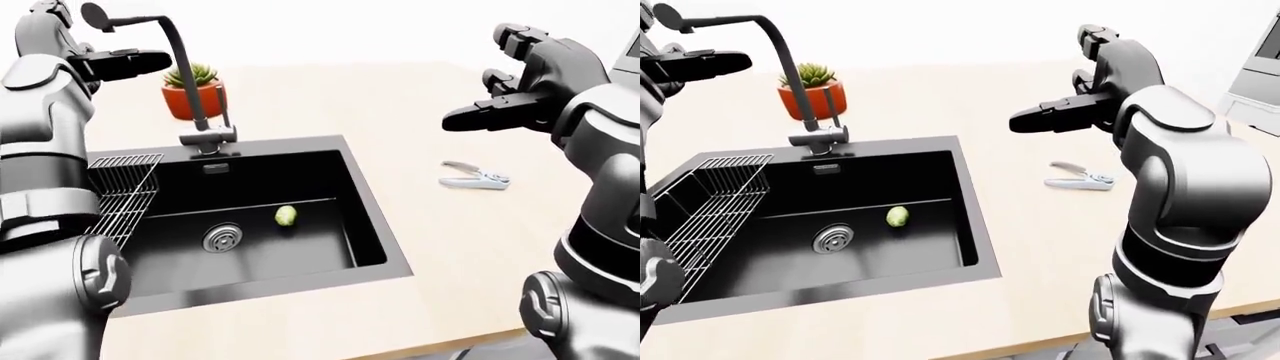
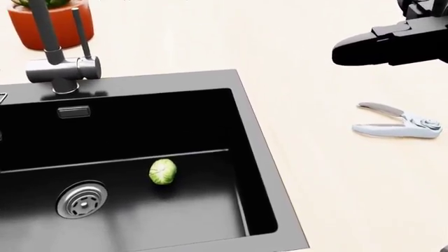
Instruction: Turn the sink spout to the right.
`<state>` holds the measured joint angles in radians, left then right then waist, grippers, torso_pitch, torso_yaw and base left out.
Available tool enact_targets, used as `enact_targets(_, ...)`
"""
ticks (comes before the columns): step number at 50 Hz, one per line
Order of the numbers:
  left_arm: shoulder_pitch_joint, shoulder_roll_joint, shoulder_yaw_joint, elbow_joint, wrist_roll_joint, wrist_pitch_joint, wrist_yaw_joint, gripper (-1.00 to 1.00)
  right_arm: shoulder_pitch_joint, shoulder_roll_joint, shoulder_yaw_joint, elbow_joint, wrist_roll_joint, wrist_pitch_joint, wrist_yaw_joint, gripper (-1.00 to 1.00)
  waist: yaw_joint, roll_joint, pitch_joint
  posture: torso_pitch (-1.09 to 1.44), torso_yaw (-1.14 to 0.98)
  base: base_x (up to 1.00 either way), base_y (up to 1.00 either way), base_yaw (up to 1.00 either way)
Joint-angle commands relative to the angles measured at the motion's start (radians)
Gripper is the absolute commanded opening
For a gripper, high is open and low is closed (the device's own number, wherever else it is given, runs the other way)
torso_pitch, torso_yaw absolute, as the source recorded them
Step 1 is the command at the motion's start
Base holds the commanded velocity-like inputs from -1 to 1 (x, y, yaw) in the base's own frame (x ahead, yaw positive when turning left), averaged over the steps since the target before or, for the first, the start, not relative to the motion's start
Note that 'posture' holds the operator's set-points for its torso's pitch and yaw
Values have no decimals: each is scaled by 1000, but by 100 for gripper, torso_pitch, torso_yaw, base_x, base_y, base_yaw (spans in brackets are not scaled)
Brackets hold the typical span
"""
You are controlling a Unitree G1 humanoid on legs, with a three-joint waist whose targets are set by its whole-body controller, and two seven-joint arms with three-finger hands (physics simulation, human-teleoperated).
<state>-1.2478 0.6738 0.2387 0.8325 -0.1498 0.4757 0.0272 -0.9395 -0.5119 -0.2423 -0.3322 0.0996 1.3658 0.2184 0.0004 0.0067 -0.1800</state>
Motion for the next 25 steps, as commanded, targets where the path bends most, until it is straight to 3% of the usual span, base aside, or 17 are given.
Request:
enact_targets(1, -66, 17, -2, 23, 19, -72, -1, 100, -28, -8, -8, -18, -3, -32, -4, 100, 0, 3, -19, -27, 0, 0, 0, 0)
enact_targets(14, -217, -23, -26, 369, 99, -232, 35, 100, -34, -9, -6, -19, -1, -27, -6, 100, -1, -3, -21, -27, 0, 0, 0, 0)
enact_targets(25, -259, -57, -21, 416, 140, -216, 60, 100, -15, -4, -12, -26, 3, -37, -8, 100, -3, -6, -19, -27, 0, 0, 0, 0)
